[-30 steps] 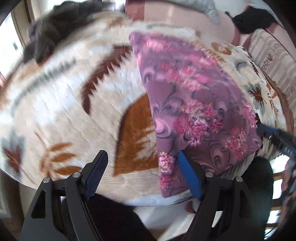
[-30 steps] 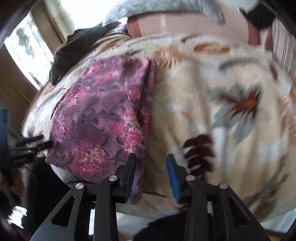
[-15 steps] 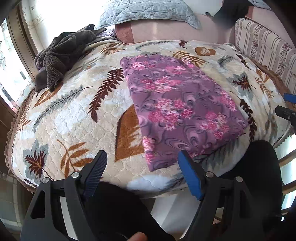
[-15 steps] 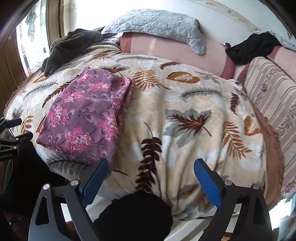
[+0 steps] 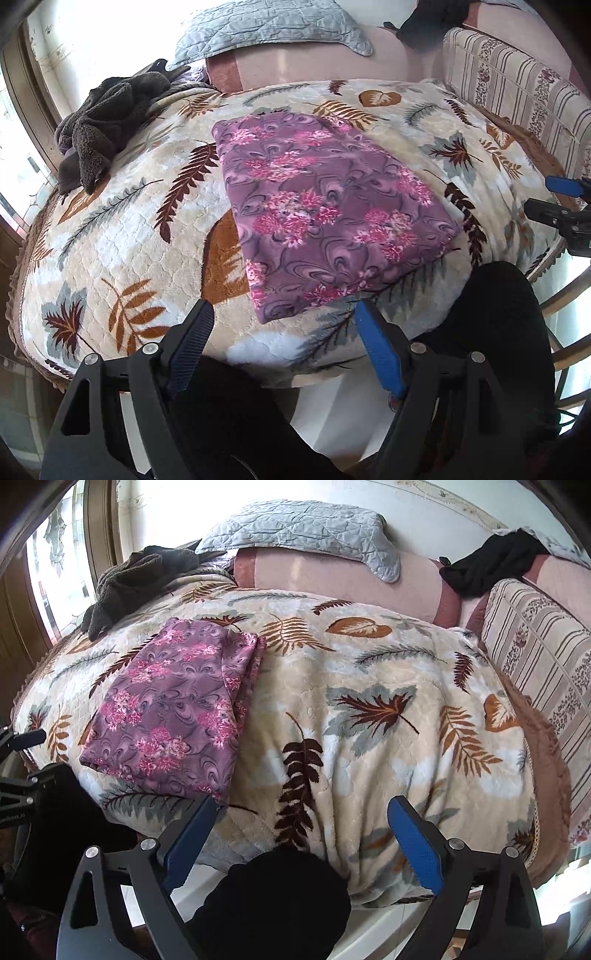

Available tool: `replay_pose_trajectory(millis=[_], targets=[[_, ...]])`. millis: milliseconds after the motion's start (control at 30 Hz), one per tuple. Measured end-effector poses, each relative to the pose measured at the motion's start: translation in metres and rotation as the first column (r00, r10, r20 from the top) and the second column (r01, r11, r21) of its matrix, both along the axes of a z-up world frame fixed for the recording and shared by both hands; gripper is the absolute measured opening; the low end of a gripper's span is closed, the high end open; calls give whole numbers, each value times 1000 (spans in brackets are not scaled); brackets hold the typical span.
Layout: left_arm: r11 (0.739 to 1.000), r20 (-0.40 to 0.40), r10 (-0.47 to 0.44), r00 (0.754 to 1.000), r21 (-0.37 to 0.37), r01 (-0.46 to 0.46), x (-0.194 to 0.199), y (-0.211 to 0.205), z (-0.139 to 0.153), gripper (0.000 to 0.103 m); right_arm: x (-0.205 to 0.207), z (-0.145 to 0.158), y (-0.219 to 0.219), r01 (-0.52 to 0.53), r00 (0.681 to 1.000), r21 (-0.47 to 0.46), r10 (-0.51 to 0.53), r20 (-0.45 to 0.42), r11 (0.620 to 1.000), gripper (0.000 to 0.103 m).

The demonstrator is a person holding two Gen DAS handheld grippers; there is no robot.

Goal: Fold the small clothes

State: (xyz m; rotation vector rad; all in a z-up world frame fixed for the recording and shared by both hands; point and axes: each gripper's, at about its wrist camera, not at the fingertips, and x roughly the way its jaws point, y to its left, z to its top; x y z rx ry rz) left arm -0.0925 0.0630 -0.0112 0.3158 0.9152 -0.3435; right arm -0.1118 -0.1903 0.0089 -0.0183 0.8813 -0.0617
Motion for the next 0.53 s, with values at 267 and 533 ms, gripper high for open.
replay_pose_trajectory(millis=[267, 533], targets=[[999, 1, -10, 1000, -39, 10, -9, -12, 6, 79, -2, 0, 2, 1, 1000, 13, -1, 3, 1000, 95], [1000, 7, 3, 1000, -20, -3, -12, -15, 4, 79, -5, 1, -1, 8, 1000, -14, -8, 17, 1000, 95]])
